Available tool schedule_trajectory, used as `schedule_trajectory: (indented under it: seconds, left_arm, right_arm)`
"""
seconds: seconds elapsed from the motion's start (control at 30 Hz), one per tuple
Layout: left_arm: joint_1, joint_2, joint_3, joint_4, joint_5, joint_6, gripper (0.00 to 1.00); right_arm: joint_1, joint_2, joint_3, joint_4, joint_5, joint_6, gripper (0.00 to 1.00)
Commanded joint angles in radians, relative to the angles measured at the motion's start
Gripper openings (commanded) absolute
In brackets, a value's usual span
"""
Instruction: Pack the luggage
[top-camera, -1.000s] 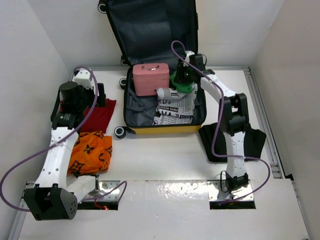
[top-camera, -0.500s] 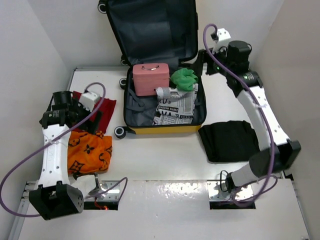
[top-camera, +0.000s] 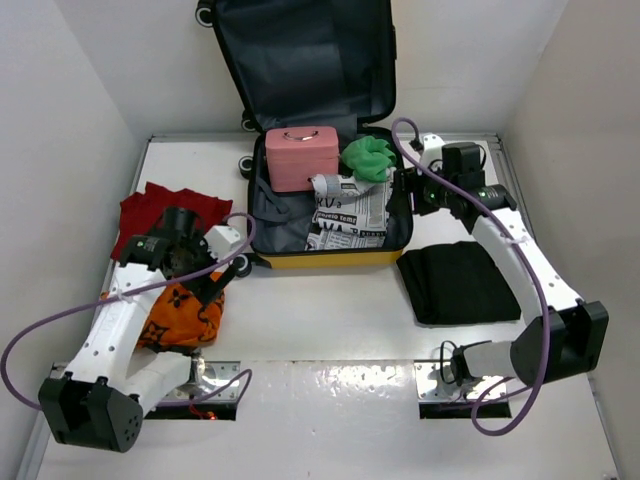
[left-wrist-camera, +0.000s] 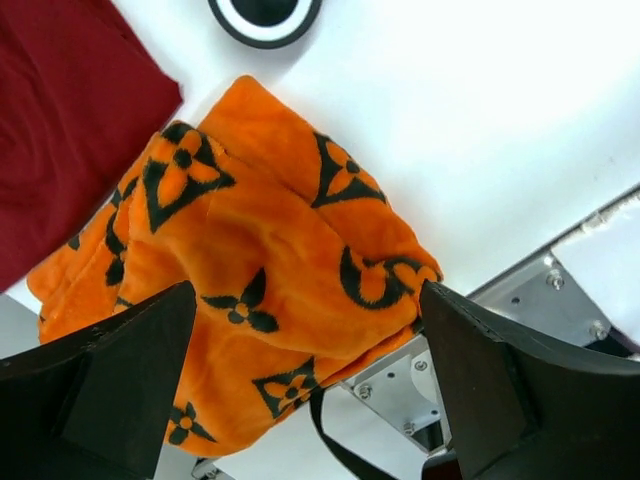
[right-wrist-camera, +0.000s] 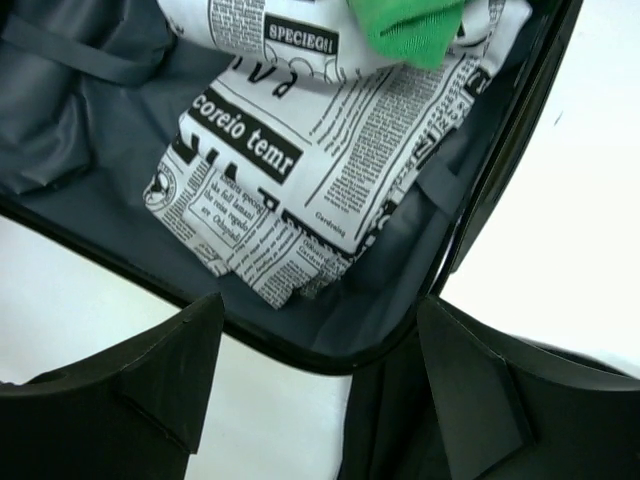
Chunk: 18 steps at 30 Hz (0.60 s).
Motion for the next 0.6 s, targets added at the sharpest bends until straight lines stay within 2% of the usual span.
schedule_trajectory:
  seconds: [0.0, 0.2, 0.57]
  left_arm:
    - [-0.087, 0.007, -0.015, 0.092, -0.144, -0.146, 0.99]
    - [-0.257, 0.038, -0.148, 0.222, -0.409, -0.195, 0.99]
    - [-0.336, 0.124, -0.325, 0.356, -0.443, -0.195, 0.99]
  right_arm:
    - [0.005, -0.058, -0.014, 0.024, 0.01, 0.019, 0.77]
    - [0.008, -0.055, -0.024, 0.027, 0.026, 0.019, 0.77]
    - [0.0, -0.035, -0.029, 0.036, 0.03, -0.011, 0.76]
